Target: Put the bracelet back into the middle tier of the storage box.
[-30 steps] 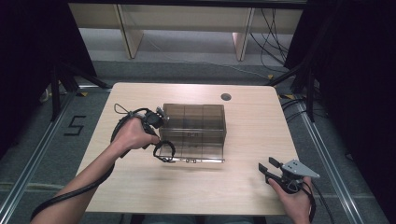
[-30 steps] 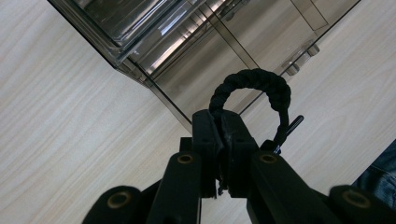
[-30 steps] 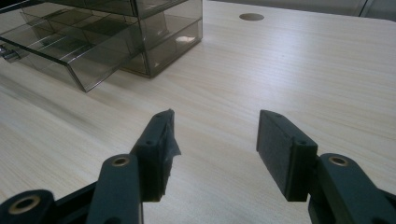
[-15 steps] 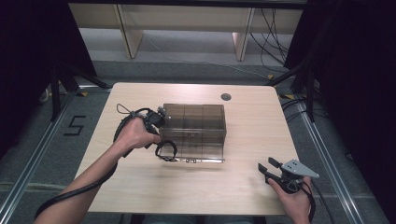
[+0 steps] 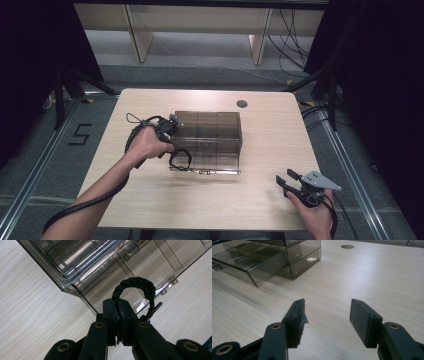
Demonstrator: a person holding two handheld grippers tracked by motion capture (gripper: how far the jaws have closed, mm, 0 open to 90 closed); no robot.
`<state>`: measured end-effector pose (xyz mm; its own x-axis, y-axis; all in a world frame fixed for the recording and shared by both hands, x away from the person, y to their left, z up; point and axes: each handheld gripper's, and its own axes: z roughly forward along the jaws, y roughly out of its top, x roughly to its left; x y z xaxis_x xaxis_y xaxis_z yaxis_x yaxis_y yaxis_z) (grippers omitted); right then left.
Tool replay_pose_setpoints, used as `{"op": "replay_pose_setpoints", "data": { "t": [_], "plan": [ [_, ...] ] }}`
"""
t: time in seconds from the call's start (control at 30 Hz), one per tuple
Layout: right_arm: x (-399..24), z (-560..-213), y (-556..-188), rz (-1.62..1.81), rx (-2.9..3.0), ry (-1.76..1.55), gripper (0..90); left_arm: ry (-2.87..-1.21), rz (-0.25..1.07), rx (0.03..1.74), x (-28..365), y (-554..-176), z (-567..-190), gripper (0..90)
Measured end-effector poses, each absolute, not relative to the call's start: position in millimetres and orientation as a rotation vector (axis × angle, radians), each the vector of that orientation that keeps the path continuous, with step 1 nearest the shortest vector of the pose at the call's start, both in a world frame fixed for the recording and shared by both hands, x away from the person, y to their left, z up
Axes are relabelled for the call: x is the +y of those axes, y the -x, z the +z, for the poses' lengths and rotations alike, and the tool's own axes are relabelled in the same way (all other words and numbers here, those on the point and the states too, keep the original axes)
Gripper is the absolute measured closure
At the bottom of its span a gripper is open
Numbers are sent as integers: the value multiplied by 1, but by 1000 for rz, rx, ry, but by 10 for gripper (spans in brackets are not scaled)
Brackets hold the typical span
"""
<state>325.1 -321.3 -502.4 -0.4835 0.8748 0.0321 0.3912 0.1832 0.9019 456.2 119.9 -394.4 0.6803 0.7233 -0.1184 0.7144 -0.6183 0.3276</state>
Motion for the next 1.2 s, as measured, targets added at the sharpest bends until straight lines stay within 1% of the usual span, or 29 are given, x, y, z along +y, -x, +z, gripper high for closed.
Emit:
{"op": "replay_pose_setpoints", "data": {
  "t": [0.47,0.57,0.67,0.73,0.77,0.8,0.83,0.9,0.97,1.0,1.2],
  "plan": [
    [-321,-503,-325,1263,1965,-1190,470,-2519,53,1141,114,-461,-400,850],
    [-320,-503,-325,1266,1973,-1195,470,-2494,67,1150,116,-461,-402,850],
    [-321,-503,-325,1262,1971,-1192,470,-2504,73,1145,117,-461,-401,850],
    [-321,-503,-325,1263,1966,-1192,470,-2475,82,1168,117,-460,-404,850],
    [-321,-503,-325,1263,1964,-1190,470,-2500,79,1151,118,-461,-404,850],
    [-321,-503,-325,1262,1964,-1189,470,-2482,84,1162,118,-461,-405,850],
    [-321,-503,-325,1262,1964,-1190,470,-2499,82,1152,119,-461,-405,850],
    [-321,-503,-325,1259,1976,-1193,469,-2470,95,1175,119,-460,-406,850],
    [-321,-503,-325,1267,1964,-1185,469,-2491,101,1161,121,-461,-405,850],
    [-320,-503,-325,1264,1969,-1189,469,-2467,101,1176,121,-461,-406,850],
    [-320,-503,-325,1262,1977,-1197,469,-2462,128,1173,123,-461,-405,850]
  ]
}}
